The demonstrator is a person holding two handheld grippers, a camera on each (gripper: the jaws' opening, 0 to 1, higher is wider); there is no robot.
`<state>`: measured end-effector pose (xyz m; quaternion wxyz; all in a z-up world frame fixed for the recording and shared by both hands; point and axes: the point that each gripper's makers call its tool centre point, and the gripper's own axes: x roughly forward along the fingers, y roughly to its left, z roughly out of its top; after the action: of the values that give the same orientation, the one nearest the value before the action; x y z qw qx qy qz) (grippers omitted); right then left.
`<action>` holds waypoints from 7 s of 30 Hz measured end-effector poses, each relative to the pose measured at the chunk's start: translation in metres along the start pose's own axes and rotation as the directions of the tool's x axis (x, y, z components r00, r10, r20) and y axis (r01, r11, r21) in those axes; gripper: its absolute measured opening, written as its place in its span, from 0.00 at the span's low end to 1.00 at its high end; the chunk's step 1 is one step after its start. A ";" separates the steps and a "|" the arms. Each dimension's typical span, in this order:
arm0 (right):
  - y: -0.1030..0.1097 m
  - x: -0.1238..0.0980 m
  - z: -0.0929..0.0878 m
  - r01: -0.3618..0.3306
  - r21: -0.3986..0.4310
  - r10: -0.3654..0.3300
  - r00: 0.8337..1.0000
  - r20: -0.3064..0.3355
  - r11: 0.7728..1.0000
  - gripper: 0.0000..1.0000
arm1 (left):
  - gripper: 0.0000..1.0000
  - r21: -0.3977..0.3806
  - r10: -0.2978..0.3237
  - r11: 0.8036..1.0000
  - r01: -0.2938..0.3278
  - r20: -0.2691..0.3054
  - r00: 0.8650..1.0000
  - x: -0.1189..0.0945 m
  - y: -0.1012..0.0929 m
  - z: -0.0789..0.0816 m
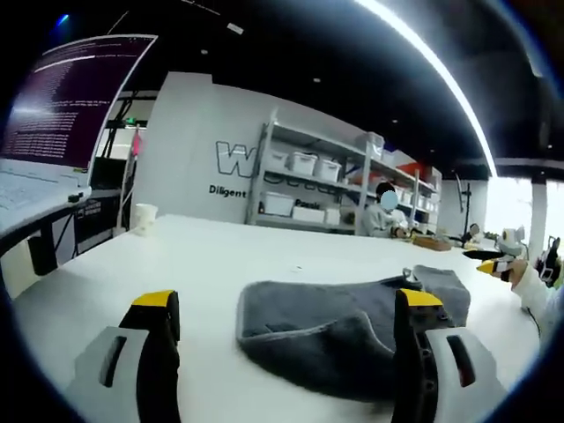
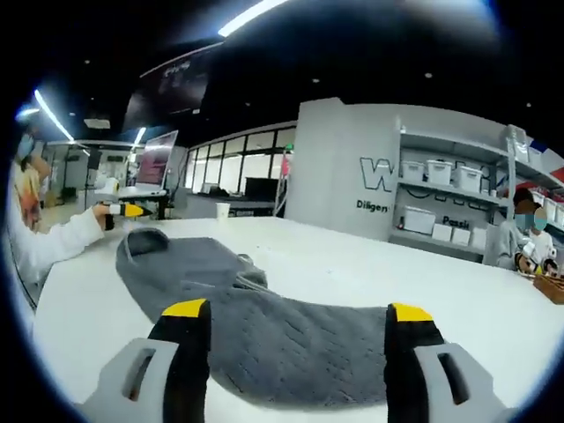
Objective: Open the folded towel by lifting each exposed corner and separating the folded layers until the towel lies flat within the target outline without major curled edges
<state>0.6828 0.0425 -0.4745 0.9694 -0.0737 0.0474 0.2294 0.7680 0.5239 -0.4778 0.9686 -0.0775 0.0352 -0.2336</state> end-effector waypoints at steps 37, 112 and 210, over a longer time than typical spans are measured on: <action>-0.003 -0.017 -0.023 -0.040 0.030 0.041 0.998 -0.043 0.999 0.97 | 0.31 0.364 0.135 0.930 0.052 -0.470 0.872 0.036 -0.069 -0.045; -0.021 -0.014 -0.040 -0.012 0.083 0.016 0.999 -0.049 0.996 0.89 | 0.74 0.409 0.036 0.911 0.046 -0.192 0.981 -0.050 -0.083 0.000; -0.134 0.026 0.005 0.023 0.134 -0.028 0.999 0.036 0.991 0.00 | 1.00 0.320 -0.184 0.922 0.220 -0.140 0.973 -0.004 -0.100 -0.035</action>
<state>0.7668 -0.0633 -0.4565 0.9757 -0.0047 0.0436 0.2148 0.7163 0.4329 -0.4951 0.9351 0.0967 0.0390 -0.3386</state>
